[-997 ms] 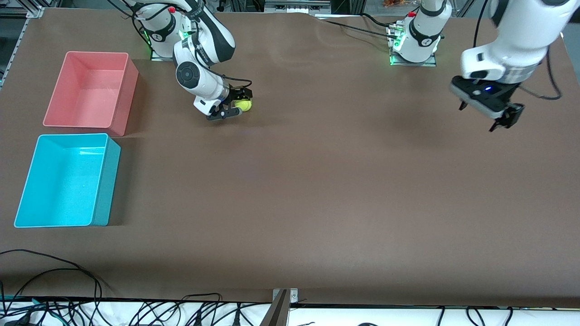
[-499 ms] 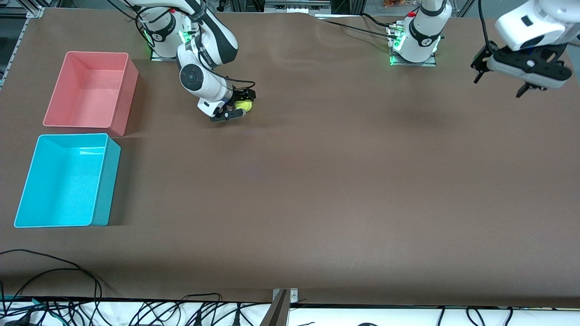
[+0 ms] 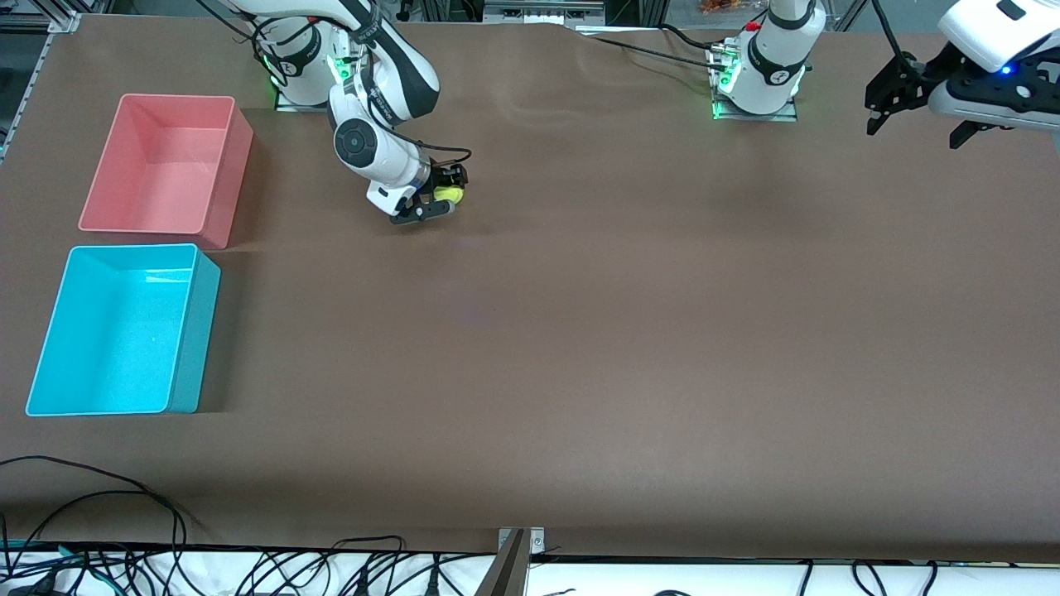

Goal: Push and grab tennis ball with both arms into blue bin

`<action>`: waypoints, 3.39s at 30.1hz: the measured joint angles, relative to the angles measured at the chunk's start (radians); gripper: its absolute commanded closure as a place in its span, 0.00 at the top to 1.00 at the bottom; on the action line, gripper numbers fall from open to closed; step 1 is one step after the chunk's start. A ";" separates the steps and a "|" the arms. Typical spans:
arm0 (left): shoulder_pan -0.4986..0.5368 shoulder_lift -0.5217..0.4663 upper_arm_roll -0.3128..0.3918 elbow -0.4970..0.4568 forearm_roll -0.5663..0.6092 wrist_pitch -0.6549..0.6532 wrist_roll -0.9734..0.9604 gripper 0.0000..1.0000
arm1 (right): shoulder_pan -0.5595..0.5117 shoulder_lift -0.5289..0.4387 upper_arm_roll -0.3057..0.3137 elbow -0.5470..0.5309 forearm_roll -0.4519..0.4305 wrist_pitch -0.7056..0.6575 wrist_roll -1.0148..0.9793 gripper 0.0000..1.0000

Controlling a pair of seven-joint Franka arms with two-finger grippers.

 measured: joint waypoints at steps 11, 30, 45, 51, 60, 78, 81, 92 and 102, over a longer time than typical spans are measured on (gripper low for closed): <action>-0.012 0.024 0.002 0.041 -0.027 -0.033 -0.134 1.00 | -0.001 -0.023 -0.033 0.107 -0.034 -0.177 -0.014 0.31; -0.016 0.035 0.015 0.043 -0.028 -0.041 -0.158 1.00 | -0.013 -0.063 -0.184 0.643 -0.461 -0.925 -0.028 0.31; -0.014 0.063 0.089 0.041 -0.104 -0.040 -0.159 1.00 | -0.017 -0.063 -0.440 0.767 -0.688 -0.977 -0.302 0.31; -0.022 0.065 0.079 0.041 -0.104 -0.040 -0.159 1.00 | -0.016 -0.058 -0.550 0.771 -0.699 -0.921 -0.451 0.31; -0.026 0.069 0.074 0.042 -0.104 -0.039 -0.159 1.00 | -0.063 -0.022 -0.670 0.734 -0.699 -0.791 -0.627 0.31; -0.021 0.081 0.077 0.070 -0.104 -0.035 -0.160 1.00 | -0.297 0.119 -0.678 0.629 -0.477 -0.566 -0.968 0.31; -0.020 0.098 0.078 0.086 -0.104 -0.029 -0.161 1.00 | -0.324 0.153 -0.678 0.629 -0.441 -0.550 -1.007 0.31; -0.020 0.153 0.079 0.135 -0.101 -0.027 -0.162 1.00 | -0.410 0.236 -0.678 0.629 -0.338 -0.536 -1.128 0.41; -0.031 0.155 0.048 0.138 -0.014 -0.027 -0.166 1.00 | -0.414 0.259 -0.678 0.631 -0.304 -0.536 -1.130 1.00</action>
